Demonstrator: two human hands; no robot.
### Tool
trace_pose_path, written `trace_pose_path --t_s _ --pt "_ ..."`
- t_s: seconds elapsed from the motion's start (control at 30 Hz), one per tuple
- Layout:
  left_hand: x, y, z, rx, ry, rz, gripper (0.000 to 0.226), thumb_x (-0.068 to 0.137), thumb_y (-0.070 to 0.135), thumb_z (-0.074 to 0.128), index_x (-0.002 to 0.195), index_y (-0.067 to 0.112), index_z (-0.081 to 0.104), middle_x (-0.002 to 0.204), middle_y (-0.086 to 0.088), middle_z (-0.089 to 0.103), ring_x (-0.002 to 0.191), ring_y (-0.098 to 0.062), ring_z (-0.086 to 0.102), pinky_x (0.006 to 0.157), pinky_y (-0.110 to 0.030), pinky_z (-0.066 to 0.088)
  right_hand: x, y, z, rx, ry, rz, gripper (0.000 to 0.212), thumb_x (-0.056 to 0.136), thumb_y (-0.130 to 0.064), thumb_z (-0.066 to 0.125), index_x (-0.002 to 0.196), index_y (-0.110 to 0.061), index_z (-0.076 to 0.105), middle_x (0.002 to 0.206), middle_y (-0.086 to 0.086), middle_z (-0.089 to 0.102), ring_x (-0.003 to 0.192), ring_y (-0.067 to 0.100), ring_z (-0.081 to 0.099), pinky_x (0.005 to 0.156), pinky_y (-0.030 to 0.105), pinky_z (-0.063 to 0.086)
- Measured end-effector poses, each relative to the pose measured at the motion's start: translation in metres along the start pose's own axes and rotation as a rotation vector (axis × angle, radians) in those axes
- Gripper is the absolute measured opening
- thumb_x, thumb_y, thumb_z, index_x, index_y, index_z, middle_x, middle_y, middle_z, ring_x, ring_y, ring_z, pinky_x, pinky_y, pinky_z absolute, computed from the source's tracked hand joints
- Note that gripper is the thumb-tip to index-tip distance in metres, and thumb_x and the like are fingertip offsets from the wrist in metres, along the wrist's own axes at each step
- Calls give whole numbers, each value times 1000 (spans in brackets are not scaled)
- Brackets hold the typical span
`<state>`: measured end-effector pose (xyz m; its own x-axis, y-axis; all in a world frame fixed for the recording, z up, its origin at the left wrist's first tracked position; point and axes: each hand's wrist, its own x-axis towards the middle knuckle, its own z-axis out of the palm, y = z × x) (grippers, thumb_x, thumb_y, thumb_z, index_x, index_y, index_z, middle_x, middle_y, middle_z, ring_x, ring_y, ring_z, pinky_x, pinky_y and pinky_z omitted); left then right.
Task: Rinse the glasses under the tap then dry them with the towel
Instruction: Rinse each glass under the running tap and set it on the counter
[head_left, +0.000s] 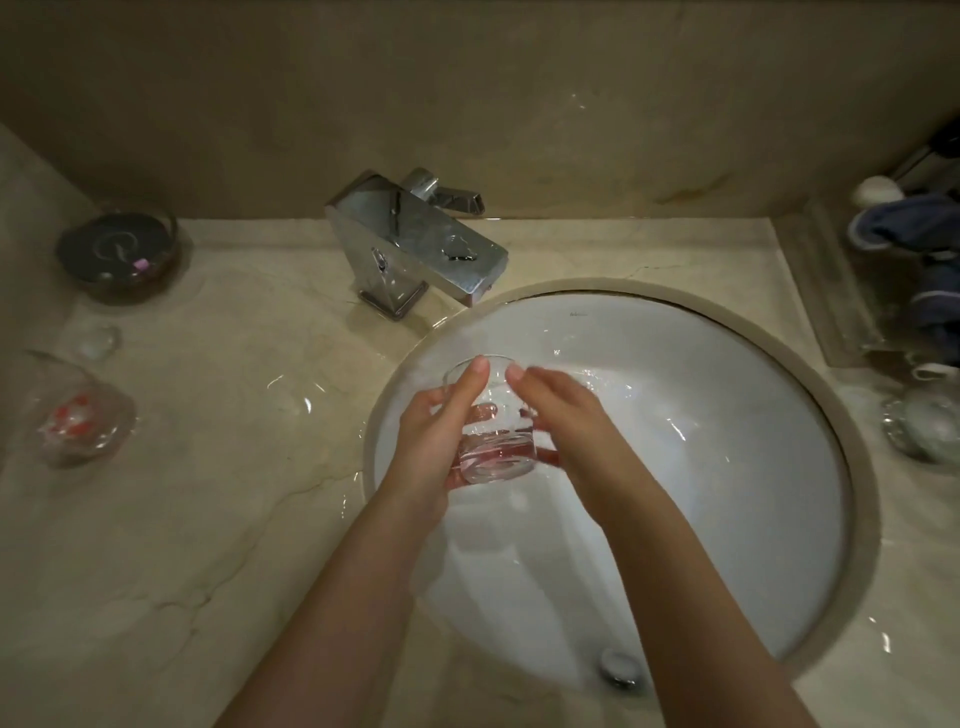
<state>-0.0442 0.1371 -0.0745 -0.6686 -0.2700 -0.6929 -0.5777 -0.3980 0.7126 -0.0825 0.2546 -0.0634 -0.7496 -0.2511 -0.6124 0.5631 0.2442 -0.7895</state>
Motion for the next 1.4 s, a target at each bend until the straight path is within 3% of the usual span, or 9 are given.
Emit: trace_pose_path --t_s 0.1,0.17,0.3,0.6,0.7,0.83,1.0,1.17,1.4 --pt "-6 -2 0 36 -78 -106 40 82 54 67 90 15 62 70 -3 75 75 -27 74 76 -49 60 -8 9 -2 24 -34 132 28 93 -46 57 103 -20 62 97 -3 66 86 11 66 71 26 52" --pt "-12 -3 0 43 -117 -174 42 85 53 65 88 11 59 61 -3 72 73 -28 73 77 -48 59 -12 12 -2 36 -18 183 34 93 -48 57 105 -17 62 97 -2 67 88 15 67 70 27 52" --pt "-18 -2 2 57 -149 -234 48 83 55 66 89 9 55 64 -7 73 82 -33 73 82 -50 58 -19 15 -4 47 46 241 55 89 -53 60 124 -11 58 119 3 63 100 21 65 71 29 53" --pt "-23 -12 11 151 -243 -239 42 85 53 64 83 11 56 57 -2 70 77 -29 71 83 -49 57 -40 25 -18 122 108 251 50 86 -54 64 115 -13 62 114 0 64 85 19 66 62 27 51" --pt "-27 -18 13 181 -267 -239 42 80 51 70 93 12 59 76 -5 75 78 -28 72 79 -48 59 -53 35 -24 185 108 223 40 89 -47 64 109 -13 64 107 -2 66 81 17 64 58 26 49" --pt "-39 -24 20 229 -350 -132 69 69 54 81 122 18 57 118 -9 67 99 -29 71 87 -54 57 -80 51 -38 326 130 51 36 89 -34 66 117 -13 60 103 1 66 94 18 68 66 28 55" --pt "-70 -19 58 510 -496 96 83 46 64 78 113 17 65 109 3 72 98 -8 64 90 -31 50 -125 69 -86 421 221 -171 52 68 -32 75 116 -17 61 118 7 65 109 21 66 72 32 58" --pt "-107 -25 118 626 -693 231 56 59 33 83 109 15 67 92 6 68 84 -7 68 74 -21 52 -177 85 -151 416 318 -311 60 63 -16 87 117 -22 62 118 0 65 103 25 69 80 39 58" --pt "-168 -61 204 771 -795 435 56 53 27 87 106 33 68 102 10 69 95 -2 66 83 -20 54 -253 109 -244 245 392 -425 71 54 -15 84 118 -32 58 119 -8 63 101 12 69 75 21 55"
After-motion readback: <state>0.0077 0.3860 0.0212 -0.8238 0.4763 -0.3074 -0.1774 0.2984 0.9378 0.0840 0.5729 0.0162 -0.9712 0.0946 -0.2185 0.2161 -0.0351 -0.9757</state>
